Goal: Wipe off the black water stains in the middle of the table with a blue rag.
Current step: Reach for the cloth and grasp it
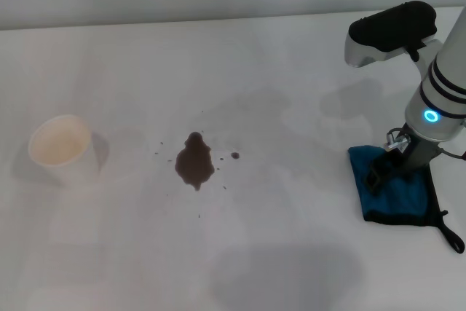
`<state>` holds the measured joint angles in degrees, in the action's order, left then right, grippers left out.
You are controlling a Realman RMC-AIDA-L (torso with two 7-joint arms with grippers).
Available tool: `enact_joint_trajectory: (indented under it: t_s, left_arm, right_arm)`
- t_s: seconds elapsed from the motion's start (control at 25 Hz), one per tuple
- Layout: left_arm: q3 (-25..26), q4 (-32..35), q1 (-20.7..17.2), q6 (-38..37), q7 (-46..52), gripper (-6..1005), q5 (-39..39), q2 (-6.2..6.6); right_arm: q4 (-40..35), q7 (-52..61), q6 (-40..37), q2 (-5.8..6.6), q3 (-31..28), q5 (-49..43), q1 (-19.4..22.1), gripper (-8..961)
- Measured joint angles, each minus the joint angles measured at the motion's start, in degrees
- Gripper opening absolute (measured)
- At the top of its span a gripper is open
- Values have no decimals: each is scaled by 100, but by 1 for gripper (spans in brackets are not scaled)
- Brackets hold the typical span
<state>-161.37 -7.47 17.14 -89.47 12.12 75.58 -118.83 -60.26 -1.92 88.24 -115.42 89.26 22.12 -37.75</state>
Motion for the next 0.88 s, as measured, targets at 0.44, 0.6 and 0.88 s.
enact_joint_trajectory:
  t_s: [0.44, 0.6, 0.88]
  left_arm:
    - [0, -15, -20, 1, 0, 661, 46, 0]
    - [0, -7, -27, 1, 0, 661, 49, 0]
    - [0, -15, -14, -1, 0, 661, 53, 0]
  right_arm:
    - [-39, -24, 119, 7, 19, -10, -68, 487]
    - [-45, -26, 157, 10, 19, -6, -85, 421]
    - [-54, -71, 163, 11, 17, 0, -104, 192]
